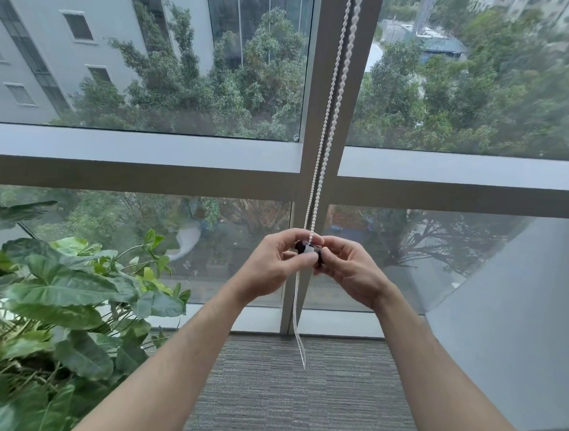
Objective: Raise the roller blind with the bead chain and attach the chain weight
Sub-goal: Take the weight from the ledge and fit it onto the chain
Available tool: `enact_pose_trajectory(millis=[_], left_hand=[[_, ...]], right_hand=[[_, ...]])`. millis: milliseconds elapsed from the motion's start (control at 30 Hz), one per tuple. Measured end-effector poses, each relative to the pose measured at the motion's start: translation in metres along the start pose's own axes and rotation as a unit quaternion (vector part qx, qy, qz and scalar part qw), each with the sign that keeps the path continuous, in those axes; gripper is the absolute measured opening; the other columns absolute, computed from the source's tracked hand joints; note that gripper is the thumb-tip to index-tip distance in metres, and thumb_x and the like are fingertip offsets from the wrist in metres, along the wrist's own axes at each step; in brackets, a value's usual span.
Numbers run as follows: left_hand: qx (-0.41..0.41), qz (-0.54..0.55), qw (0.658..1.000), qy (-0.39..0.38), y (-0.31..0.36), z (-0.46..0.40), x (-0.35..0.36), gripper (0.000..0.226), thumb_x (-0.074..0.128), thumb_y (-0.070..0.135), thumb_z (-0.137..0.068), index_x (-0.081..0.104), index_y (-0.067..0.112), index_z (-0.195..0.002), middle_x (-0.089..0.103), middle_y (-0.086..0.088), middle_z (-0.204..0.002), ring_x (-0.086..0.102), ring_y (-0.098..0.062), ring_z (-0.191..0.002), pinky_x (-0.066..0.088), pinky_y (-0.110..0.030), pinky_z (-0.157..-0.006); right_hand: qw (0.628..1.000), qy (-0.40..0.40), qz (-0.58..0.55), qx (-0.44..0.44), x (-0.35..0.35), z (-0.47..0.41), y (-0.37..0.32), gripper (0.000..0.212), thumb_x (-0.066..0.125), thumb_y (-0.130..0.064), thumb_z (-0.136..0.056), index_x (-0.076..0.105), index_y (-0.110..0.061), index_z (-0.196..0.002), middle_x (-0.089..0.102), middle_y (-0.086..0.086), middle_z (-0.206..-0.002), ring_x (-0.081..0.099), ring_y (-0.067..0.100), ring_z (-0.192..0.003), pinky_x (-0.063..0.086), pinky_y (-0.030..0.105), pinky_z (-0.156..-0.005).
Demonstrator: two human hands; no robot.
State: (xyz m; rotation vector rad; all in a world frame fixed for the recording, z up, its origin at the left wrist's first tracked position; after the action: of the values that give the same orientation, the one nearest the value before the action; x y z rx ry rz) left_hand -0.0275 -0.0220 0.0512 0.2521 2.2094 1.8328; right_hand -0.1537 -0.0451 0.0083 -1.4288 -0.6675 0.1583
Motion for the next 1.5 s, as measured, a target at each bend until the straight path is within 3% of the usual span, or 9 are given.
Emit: enact_pose_trajectory(millis=[133, 367, 467, 567, 667, 967, 1133, 1333, 1500], left_hand=[[0.011, -0.047, 0.998, 0.047, -0.004, 0.002, -0.005, 0.011, 0.066, 0.010, -0.093, 0.073, 0.010, -0.101, 0.073, -0.017, -0.101, 0.068, -0.038, -0.093, 0.057, -0.047, -0.084], [-0.001, -0.072, 0.993, 0.098, -0.021, 0.016, -0.021, 0.006, 0.068, 0.013, -0.092, 0.072, 0.009, -0.091, 0.070, 0.001, -0.083, 0.064, 0.000, -0.070, 0.049, -0.015, -0.067], [-0.010, -0.077, 0.993, 0.094, -0.033, 0.024, -0.026, 0.004, 0.069, 0.011, -0.091, 0.071, 0.015, -0.090, 0.070, 0.002, -0.079, 0.064, -0.005, -0.070, 0.052, -0.020, -0.066], [-0.013, -0.074, 0.993, 0.096, -0.042, 0.029, -0.029, 0.011, 0.070, 0.008, -0.089, 0.069, 0.020, -0.089, 0.073, -0.007, -0.079, 0.068, -0.019, -0.073, 0.058, -0.046, -0.073], [-0.010, -0.078, 0.993, 0.089, -0.046, 0.027, -0.029, 0.016, 0.070, 0.009, -0.089, 0.068, 0.025, -0.088, 0.073, -0.009, -0.080, 0.070, -0.033, -0.079, 0.056, -0.056, -0.075], [-0.032, -0.095, 0.992, 0.079, -0.078, 0.019, -0.030, 0.016, 0.071, 0.010, -0.088, 0.068, 0.025, -0.088, 0.072, 0.001, -0.076, 0.069, -0.014, -0.074, 0.057, -0.043, -0.074], [-0.042, -0.072, 0.993, 0.085, -0.106, 0.012, -0.026, 0.016, 0.072, 0.010, -0.088, 0.069, 0.025, -0.088, 0.073, -0.003, -0.076, 0.071, -0.026, -0.075, 0.060, -0.048, -0.073], [-0.069, -0.035, 0.992, 0.095, -0.156, 0.013, -0.015, 0.019, 0.074, 0.013, -0.084, 0.073, 0.031, -0.084, 0.074, 0.008, -0.073, 0.070, -0.014, -0.073, 0.061, -0.036, -0.070], [-0.080, -0.045, 0.992, 0.091, -0.204, 0.016, -0.001, 0.025, 0.078, 0.016, -0.080, 0.076, 0.040, -0.083, 0.076, 0.014, -0.079, 0.070, -0.008, -0.075, 0.060, -0.042, -0.079]], right_hand=[[0.999, 0.031, 0.006, -0.011, 0.001, 0.003, 0.006, 0.032, 0.066, -0.013, -0.087, 0.067, -0.003, -0.117, 0.074, 0.005, -0.095, 0.066, 0.013, -0.082, 0.052, 0.025, -0.073], [0.993, 0.112, 0.044, 0.012, -0.011, 0.016, 0.042, 0.026, 0.071, -0.010, -0.080, 0.073, -0.003, -0.105, 0.075, 0.012, -0.095, 0.065, 0.017, -0.078, 0.054, 0.025, -0.074], [0.989, 0.136, 0.049, 0.039, -0.016, 0.022, 0.072, 0.018, 0.071, -0.007, -0.082, 0.075, -0.008, -0.100, 0.074, 0.012, -0.094, 0.064, 0.017, -0.075, 0.054, 0.027, -0.076], [0.983, 0.159, 0.060, 0.071, -0.022, 0.028, 0.106, 0.015, 0.067, 0.000, -0.088, 0.075, -0.007, -0.100, 0.072, 0.017, -0.096, 0.064, 0.019, -0.075, 0.053, 0.028, -0.078], [0.979, 0.176, 0.043, 0.096, -0.025, 0.031, 0.137, 0.016, 0.063, 0.004, -0.090, 0.071, -0.001, -0.103, 0.069, 0.021, -0.098, 0.060, 0.026, -0.082, 0.052, 0.030, -0.080], [0.966, 0.208, -0.016, 0.153, -0.031, 0.043, 0.203, 0.021, 0.057, 0.012, -0.090, 0.063, 0.007, -0.109, 0.064, 0.021, -0.103, 0.059, 0.023, -0.082, 0.053, 0.026, -0.078], [0.959, 0.206, -0.051, 0.186, -0.049, 0.048, 0.238, 0.021, 0.059, 0.012, -0.089, 0.066, 0.000, -0.104, 0.066, 0.017, -0.099, 0.062, 0.023, -0.082, 0.054, 0.027, -0.082], [0.954, 0.214, -0.046, 0.204, -0.083, 0.050, 0.275, 0.028, 0.062, 0.013, -0.087, 0.065, 0.004, -0.114, 0.065, 0.018, -0.105, 0.063, 0.019, -0.082, 0.051, 0.028, -0.086], [0.953, 0.209, -0.010, 0.221, -0.111, 0.051, 0.315, 0.033, 0.067, 0.014, -0.081, 0.066, 0.002, -0.113, 0.069, 0.012, -0.100, 0.062, 0.017, -0.084, 0.050, 0.027, -0.084]])
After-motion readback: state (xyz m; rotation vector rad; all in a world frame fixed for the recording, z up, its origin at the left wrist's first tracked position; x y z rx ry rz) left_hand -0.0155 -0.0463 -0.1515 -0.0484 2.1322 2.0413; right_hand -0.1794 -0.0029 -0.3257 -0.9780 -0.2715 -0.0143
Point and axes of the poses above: each hand's wrist, its own z-axis away from the middle knuckle, its own x-axis out of the palm, y = z × x, the point moved 8 cm from there along -z, towards the middle knuckle
